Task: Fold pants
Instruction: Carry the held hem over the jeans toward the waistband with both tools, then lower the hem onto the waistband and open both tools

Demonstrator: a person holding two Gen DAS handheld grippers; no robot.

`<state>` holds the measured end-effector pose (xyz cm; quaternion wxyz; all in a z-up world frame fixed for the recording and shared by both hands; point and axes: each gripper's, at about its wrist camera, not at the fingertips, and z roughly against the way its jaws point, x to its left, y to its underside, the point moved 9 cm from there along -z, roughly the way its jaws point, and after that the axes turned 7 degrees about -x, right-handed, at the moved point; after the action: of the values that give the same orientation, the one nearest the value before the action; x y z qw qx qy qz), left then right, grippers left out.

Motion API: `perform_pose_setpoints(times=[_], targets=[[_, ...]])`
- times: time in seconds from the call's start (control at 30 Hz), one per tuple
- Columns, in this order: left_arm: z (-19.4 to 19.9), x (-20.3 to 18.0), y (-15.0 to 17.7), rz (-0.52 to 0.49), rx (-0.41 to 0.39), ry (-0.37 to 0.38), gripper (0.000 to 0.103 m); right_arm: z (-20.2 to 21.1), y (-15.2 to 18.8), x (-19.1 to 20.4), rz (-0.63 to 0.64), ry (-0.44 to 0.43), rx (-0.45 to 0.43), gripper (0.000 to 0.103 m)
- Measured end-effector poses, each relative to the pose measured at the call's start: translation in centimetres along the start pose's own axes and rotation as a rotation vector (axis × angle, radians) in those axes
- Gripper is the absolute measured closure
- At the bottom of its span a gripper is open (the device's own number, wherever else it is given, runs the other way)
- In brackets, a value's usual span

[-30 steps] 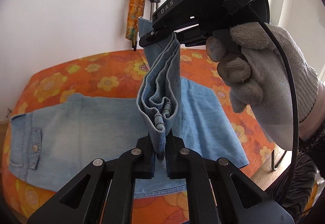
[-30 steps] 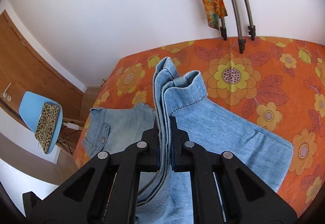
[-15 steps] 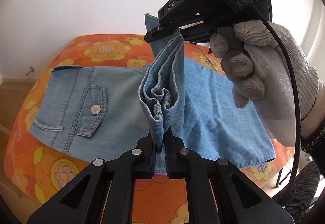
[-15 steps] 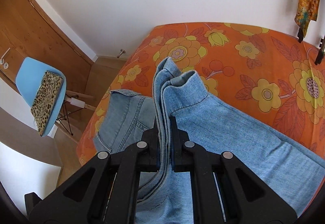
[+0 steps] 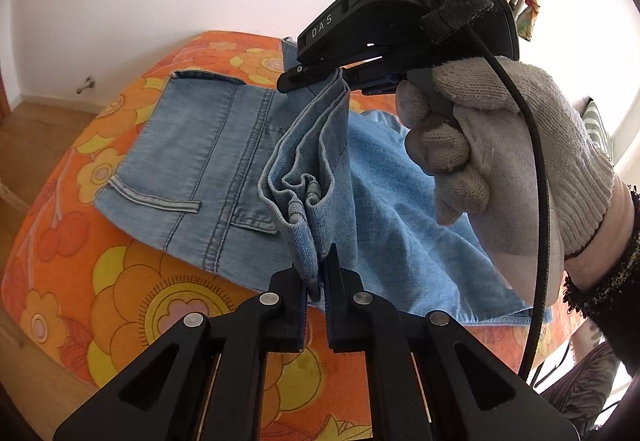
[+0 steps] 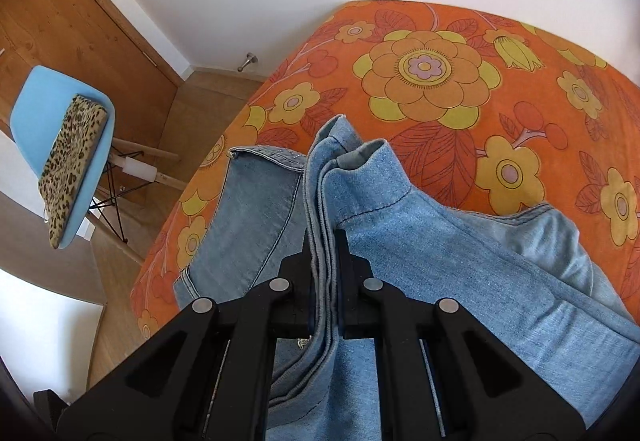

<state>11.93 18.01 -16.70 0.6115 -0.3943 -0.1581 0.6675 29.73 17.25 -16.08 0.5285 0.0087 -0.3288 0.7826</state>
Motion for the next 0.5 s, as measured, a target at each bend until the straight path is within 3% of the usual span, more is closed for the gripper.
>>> perform_pose_setpoints(times=[0.27, 0.37, 0.43, 0.5], targets=[[-0.8, 3.0, -0.6, 0.080, -0.008, -0.038, 0.097, -2.9, -0.9, 0.1, -0.031, 0.004, 0.008, 0.092], [-1.7, 3.8, -0.2, 0.097, 0.020, -0.048, 0.097, -3.6, -1.0, 0.6, -0.040, -0.048, 0.028, 0.071], [-1.8, 3.9, 0.2, 0.091, 0.034, -0.059, 0.097, -3.2, -1.5, 1.2, -0.027, -0.071, 0.027, 0.051], [-1.5, 4.0, 0.4, 0.088, 0.047, -0.077, 0.093, -1.7, -2.4, 1.6, -0.007, -0.085, -0.006, 0.051]])
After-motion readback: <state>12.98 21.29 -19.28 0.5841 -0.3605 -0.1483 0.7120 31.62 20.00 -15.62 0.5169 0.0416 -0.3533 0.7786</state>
